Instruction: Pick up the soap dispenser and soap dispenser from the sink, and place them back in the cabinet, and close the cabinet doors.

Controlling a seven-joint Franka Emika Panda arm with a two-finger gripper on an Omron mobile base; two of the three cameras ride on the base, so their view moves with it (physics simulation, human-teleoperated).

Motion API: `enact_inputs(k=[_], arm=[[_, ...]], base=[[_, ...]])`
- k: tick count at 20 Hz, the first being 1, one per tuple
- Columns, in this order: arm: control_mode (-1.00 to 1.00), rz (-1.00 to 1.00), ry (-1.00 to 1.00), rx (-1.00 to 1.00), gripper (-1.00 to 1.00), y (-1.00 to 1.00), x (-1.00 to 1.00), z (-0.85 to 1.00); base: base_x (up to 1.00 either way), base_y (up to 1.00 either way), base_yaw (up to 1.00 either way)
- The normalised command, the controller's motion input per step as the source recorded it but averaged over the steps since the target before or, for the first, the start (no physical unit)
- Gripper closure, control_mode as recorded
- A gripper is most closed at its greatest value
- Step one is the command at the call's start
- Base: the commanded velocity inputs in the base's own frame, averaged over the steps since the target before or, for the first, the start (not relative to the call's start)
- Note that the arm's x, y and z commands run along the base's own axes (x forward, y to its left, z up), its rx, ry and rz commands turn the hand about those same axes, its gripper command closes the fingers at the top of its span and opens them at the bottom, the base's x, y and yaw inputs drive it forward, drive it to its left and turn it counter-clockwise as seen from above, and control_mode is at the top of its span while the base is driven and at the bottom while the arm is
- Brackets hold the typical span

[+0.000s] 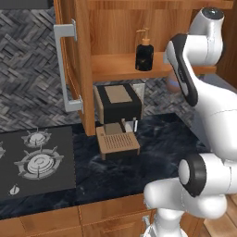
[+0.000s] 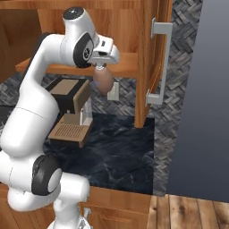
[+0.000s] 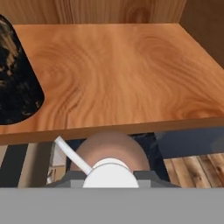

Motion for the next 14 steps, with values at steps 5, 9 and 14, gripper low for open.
enact_inputs(k=[5, 9, 14], arm=[[-1.0, -0.08, -0.11, 0.0, 1.0, -0.03, 0.49, 0.17], [-1.0, -0.06, -0.08, 0.01, 1.0, -0.07, 0.48, 0.2], [-1.0, -0.05, -0.17, 0.0, 1.0, -0.07, 0.26, 0.11]], base=[[0.0, 0.0, 0.0], [0.0, 0.0, 0.0], [0.0, 0.0, 0.0]])
